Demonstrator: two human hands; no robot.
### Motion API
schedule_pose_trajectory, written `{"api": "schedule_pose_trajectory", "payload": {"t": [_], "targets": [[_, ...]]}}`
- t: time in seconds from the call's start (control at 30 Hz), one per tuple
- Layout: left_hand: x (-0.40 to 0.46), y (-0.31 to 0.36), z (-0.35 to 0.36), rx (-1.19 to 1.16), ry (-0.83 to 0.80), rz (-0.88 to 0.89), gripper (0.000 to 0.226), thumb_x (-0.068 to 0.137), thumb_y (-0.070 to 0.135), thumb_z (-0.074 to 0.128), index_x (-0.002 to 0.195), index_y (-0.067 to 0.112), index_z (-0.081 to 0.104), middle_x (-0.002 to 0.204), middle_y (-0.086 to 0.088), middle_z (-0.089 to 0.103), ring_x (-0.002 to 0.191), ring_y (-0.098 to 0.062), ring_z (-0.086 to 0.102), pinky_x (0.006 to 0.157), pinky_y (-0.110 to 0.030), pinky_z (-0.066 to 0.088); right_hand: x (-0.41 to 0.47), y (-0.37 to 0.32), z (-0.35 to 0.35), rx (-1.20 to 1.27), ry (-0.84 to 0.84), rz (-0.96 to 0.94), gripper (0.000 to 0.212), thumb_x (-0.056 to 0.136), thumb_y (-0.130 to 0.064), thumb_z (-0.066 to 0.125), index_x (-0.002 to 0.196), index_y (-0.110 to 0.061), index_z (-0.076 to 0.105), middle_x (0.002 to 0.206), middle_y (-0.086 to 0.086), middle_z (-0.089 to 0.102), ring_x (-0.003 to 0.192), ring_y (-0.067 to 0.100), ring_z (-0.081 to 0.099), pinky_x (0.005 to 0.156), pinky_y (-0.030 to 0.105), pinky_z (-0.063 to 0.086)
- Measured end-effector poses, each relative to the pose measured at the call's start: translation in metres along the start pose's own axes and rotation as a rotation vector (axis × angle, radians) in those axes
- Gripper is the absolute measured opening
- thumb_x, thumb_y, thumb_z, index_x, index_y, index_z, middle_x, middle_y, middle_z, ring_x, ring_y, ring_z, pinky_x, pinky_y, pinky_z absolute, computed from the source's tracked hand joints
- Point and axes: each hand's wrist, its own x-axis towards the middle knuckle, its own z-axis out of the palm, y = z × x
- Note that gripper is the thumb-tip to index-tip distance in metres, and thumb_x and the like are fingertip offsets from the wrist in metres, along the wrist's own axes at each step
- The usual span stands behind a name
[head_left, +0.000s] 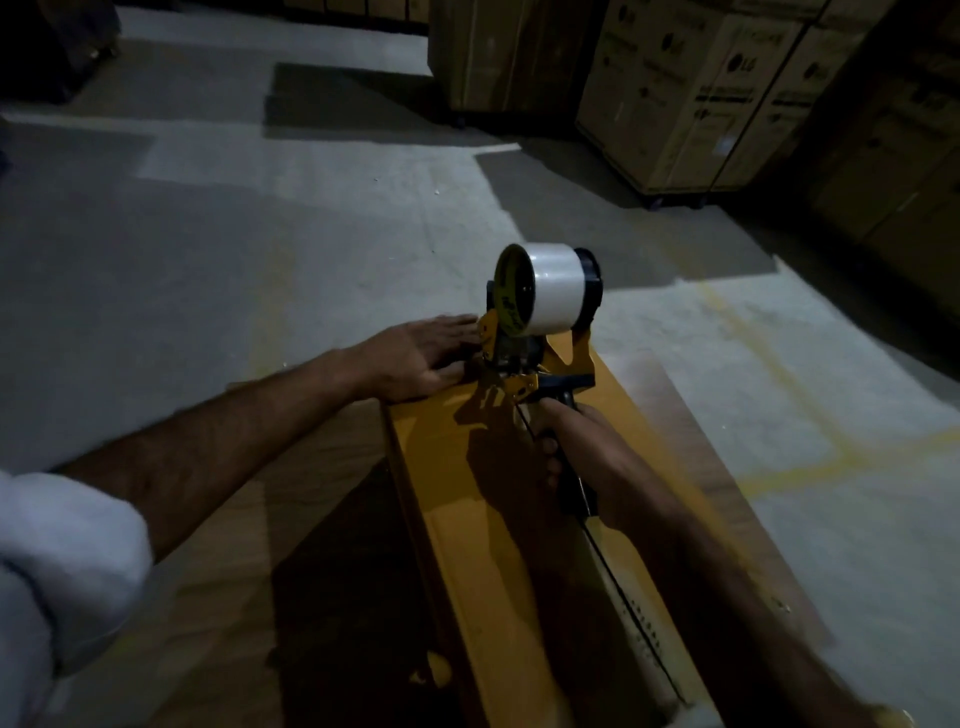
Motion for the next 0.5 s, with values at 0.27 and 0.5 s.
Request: {"api": "schedule_pose_trajectory", "payload": {"t": [0.27, 0.5], "targets": [[0.000, 0.016, 0.003, 0.056, 0.023, 0.112, 0.060, 0.106, 0.041, 0.032, 0.161, 0.017, 0.033, 0.169, -0.003, 0.025, 0.158, -0.019, 0.016, 0.130, -0.044, 0.011, -0.040, 0.029, -0.016, 0.025, 0.031, 0.054, 0.022, 0.101, -0.020, 0.052, 0.079, -0.019, 0.048, 0.062, -0.007, 0.045, 0.051, 0.009, 0.042, 0.052, 0.026, 0.039], [-0.004, 0.028, 0.001, 0.019, 0.023, 0.147, 0.051, 0.110, 0.034, 0.042, 0.159, 0.021, 0.039, 0.168, -0.001, 0.030, 0.156, -0.017, 0.023, 0.128, -0.039, 0.019, -0.056, 0.033, -0.020, -0.061, 0.003, 0.032, 0.020, 0.102, -0.022, 0.052, 0.082, -0.017, 0.054, 0.061, -0.008, 0.048, 0.050, 0.006, 0.045, 0.048, 0.021, 0.041]]}}
